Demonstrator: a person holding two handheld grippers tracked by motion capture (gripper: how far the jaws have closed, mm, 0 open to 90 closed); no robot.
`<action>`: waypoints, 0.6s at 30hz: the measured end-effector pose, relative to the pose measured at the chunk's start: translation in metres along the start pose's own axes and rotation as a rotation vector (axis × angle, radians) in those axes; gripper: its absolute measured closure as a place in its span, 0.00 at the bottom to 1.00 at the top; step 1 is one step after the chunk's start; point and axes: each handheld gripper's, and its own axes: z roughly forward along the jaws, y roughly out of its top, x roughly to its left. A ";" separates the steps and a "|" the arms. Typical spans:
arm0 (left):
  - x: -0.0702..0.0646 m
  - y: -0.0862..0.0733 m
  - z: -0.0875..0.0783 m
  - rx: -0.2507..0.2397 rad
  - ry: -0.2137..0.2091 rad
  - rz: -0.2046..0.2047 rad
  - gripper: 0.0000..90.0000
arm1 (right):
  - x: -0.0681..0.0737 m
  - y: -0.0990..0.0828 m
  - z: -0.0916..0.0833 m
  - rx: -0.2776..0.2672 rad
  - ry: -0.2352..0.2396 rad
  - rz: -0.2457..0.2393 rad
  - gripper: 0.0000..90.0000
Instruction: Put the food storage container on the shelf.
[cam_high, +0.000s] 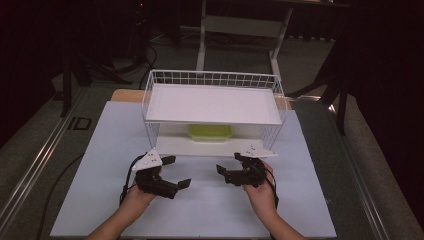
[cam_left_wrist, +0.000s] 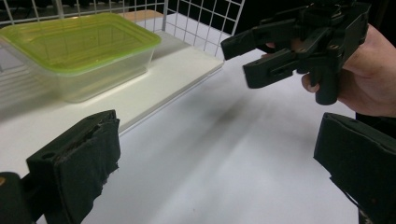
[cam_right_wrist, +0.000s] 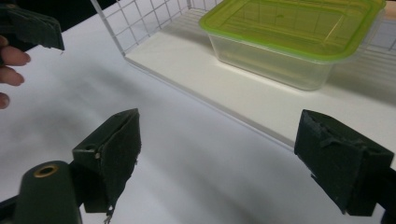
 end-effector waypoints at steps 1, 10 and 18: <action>0.000 -0.001 -0.002 -0.003 0.001 0.000 0.01 | 0.000 0.000 0.000 0.000 0.000 0.000 0.16; -0.003 -0.006 -0.020 -0.005 0.002 -0.006 0.01 | 0.000 -0.005 -0.018 -0.014 -0.009 -0.008 0.17; -0.004 -0.015 -0.035 -0.011 0.017 -0.019 0.01 | -0.001 -0.017 -0.034 -0.004 0.004 0.010 0.17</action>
